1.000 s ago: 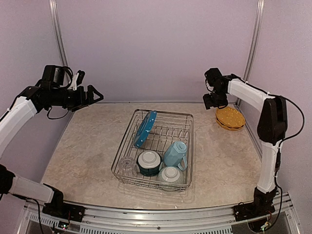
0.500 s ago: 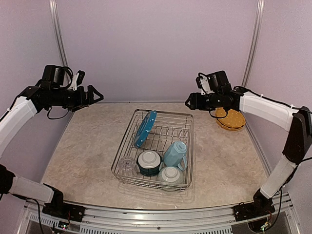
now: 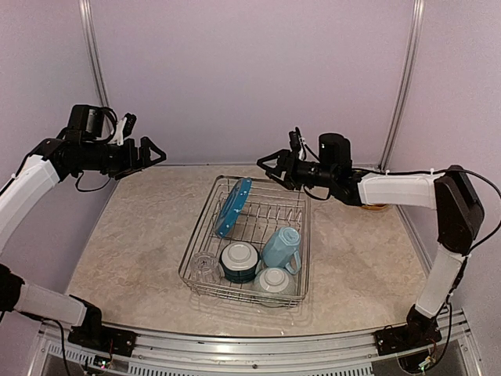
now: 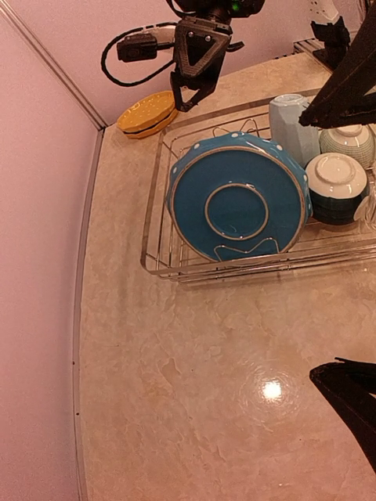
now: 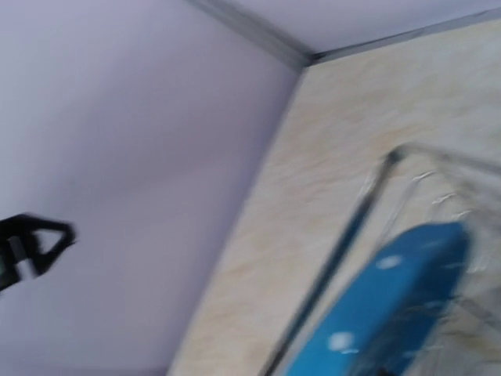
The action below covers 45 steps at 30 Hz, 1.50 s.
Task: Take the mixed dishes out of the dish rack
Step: Grab the plate from the dish rack.
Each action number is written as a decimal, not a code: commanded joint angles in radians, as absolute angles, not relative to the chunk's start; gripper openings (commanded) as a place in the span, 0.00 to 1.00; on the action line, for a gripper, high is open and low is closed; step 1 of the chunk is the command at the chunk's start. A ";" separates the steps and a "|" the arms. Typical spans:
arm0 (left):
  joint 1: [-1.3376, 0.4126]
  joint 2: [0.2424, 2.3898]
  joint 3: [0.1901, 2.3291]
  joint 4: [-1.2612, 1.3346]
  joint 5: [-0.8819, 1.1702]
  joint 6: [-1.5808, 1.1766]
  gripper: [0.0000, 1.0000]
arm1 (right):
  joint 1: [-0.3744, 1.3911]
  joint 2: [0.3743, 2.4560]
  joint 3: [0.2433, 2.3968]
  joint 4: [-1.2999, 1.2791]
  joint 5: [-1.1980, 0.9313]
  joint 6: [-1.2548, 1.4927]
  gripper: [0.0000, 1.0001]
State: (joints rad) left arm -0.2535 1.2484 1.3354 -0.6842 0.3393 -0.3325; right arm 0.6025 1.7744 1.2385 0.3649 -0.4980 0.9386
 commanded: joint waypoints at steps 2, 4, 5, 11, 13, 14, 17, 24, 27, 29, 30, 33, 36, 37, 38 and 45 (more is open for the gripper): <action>-0.247 1.259 1.351 -0.705 0.346 -0.329 0.99 | 0.653 1.857 1.175 0.679 -0.577 1.186 0.64; -0.246 1.258 1.347 -0.699 0.347 -0.330 0.99 | 0.664 1.885 1.167 0.722 -0.571 1.230 0.63; -0.245 1.258 1.346 -0.699 0.346 -0.330 0.99 | 0.668 1.896 1.159 0.735 -0.566 1.249 0.62; -0.245 1.252 1.344 -0.697 0.339 -0.328 0.99 | 0.683 1.948 1.145 0.785 -0.552 1.291 0.62; -0.245 1.255 1.349 -0.703 0.341 -0.328 0.99 | 0.688 1.964 1.148 0.805 -0.556 1.302 0.61; -0.247 1.257 1.350 -0.705 0.341 -0.328 0.99 | 0.690 1.973 1.154 0.804 -0.555 1.303 0.61; -0.245 1.255 1.347 -0.698 0.349 -0.331 0.99 | 0.696 2.005 1.165 0.852 -0.566 1.346 0.58; -0.244 1.260 1.351 -0.701 0.365 -0.334 0.99 | 0.703 2.063 1.187 0.941 -0.572 1.427 0.48; -0.245 1.251 1.347 -0.697 0.362 -0.334 0.99 | 0.703 2.078 1.203 0.941 -0.577 1.434 0.40; -0.245 1.249 1.347 -0.698 0.362 -0.333 0.99 | 0.704 2.089 1.213 0.951 -0.586 1.448 0.37; -0.245 1.251 1.349 -0.699 0.361 -0.333 0.99 | 0.703 2.096 1.220 0.958 -0.593 1.455 0.36; -0.245 1.253 1.350 -0.701 0.358 -0.332 0.99 | 0.704 2.114 1.243 0.959 -0.599 1.467 0.31; -0.244 1.250 1.350 -0.702 0.356 -0.330 0.99 | 0.703 2.121 1.243 0.969 -0.595 1.475 0.25; -0.244 1.249 1.350 -0.701 0.358 -0.331 0.99 | 0.704 2.122 1.244 0.971 -0.596 1.477 0.22; -0.245 1.248 1.350 -0.701 0.359 -0.331 0.99 | 0.703 2.123 1.243 0.973 -0.597 1.480 0.18; -0.244 1.247 1.350 -0.702 0.358 -0.330 0.99 | 0.703 2.113 1.251 0.986 -0.604 1.489 0.03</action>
State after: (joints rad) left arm -0.2520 1.2522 1.3354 -0.6846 0.3534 -0.3328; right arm 0.6930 2.0991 1.2236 0.9470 -0.5892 1.5051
